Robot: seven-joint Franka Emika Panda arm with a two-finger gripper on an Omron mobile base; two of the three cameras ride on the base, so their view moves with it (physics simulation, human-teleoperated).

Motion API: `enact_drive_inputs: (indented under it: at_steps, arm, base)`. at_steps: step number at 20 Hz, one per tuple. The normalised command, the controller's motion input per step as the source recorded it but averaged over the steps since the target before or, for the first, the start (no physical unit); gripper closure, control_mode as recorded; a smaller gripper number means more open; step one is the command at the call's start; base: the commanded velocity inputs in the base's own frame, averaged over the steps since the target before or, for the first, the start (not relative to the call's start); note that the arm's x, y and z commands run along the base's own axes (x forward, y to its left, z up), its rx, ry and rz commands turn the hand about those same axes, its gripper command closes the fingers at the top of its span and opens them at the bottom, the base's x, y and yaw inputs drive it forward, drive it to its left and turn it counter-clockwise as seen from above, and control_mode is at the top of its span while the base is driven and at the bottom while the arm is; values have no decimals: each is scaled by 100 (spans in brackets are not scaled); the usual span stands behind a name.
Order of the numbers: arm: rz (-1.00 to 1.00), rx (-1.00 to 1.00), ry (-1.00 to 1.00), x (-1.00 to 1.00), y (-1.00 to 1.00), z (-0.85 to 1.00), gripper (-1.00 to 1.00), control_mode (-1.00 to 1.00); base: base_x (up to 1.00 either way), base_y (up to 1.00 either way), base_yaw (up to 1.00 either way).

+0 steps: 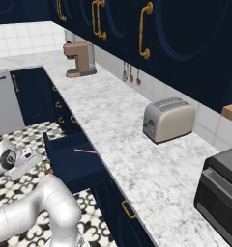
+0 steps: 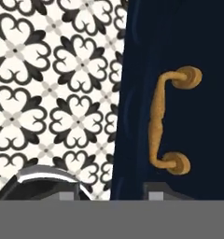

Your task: Take a straw from the drawer in front and place it inside the glass cup on the dining counter.

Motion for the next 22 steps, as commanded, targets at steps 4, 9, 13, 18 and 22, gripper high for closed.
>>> enact_drive_inputs:
  at_steps: [4, 9, 13, 18, 22]
  arm:
    - [1, 31, -36, -50, -75, 100, -100, -100]
    - [0, 29, -19, 17, -84, 100, -100, -100]
    - [0, 27, -1, 38, -46, 100, -100, -100]
    - [-2, 17, 1, 48, -32, 100, -100, -100]
    - [-9, 0, 10, 67, -12, 47, -100, -100]
  base:
    - [0, 0, 0]
    - [0, 0, 0]
    - [0, 0, 0]
    - [0, 0, 0]
    - [0, 0, 0]
